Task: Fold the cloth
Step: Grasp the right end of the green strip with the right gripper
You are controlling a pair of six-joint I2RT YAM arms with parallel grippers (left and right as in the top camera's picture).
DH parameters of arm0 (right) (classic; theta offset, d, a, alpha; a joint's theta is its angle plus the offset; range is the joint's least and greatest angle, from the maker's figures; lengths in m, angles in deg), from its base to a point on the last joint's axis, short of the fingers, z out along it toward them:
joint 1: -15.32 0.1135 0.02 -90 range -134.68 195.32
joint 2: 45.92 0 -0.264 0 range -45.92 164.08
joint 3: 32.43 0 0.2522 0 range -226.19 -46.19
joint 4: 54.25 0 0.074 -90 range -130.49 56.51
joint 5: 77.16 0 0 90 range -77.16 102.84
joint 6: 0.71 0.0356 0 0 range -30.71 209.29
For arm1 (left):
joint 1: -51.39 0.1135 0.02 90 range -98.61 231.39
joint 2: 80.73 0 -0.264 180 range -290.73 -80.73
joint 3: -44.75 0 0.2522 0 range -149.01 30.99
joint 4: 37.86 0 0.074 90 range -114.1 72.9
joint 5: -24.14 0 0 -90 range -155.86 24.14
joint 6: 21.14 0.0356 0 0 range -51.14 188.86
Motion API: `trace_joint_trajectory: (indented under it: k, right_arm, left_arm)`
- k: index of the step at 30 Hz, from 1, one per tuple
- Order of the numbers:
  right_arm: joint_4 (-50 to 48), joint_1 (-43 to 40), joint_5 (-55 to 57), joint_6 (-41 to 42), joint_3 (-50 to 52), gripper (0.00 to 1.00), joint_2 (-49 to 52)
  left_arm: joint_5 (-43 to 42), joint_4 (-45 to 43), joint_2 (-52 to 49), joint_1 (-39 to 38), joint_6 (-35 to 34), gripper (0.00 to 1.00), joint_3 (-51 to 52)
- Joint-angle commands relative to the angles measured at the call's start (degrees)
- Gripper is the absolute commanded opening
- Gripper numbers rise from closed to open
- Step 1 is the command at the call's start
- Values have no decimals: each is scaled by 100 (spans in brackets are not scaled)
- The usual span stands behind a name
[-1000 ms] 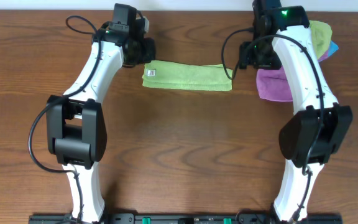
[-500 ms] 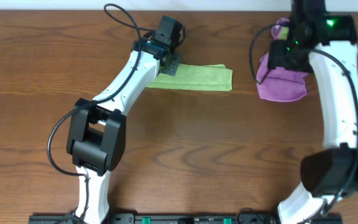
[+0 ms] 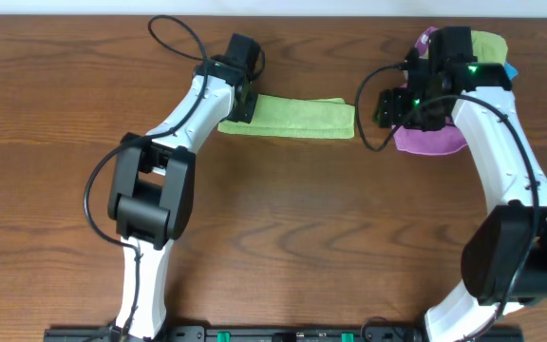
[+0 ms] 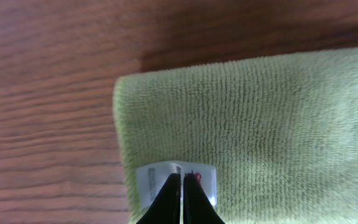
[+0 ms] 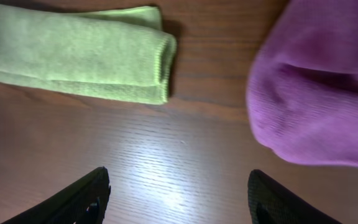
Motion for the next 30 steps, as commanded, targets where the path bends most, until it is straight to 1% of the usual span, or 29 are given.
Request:
trace_joint_trajectory:
  k: [1,6,7,16,21,30]
  right_arm:
    - [-238,42,-557,-118,232,71,-33]
    - [-927,44,-811,-83,699,67,96]
    - [-1001,44,-815,-52,748,65,149]
    - [-1445,81,-1272,240,780,63,938]
    - [-1714,81,-1311,345,780,65,1139]
    - [-2218,70,-1652,820,780,65,1488]
  left_arm:
    - [-101,-39,-101,4,-44,6,-98]
    - [-101,-107,-120,4,-44,6,-98]
    - [-101,-105,-120,4,-44,6,-98]
    - [-101,-101,-120,4,-42,6,-98]
    - [-120,-103,-120,4,-42,6,-98]
    - [-118,-107,-120,4,-42,6,-98]
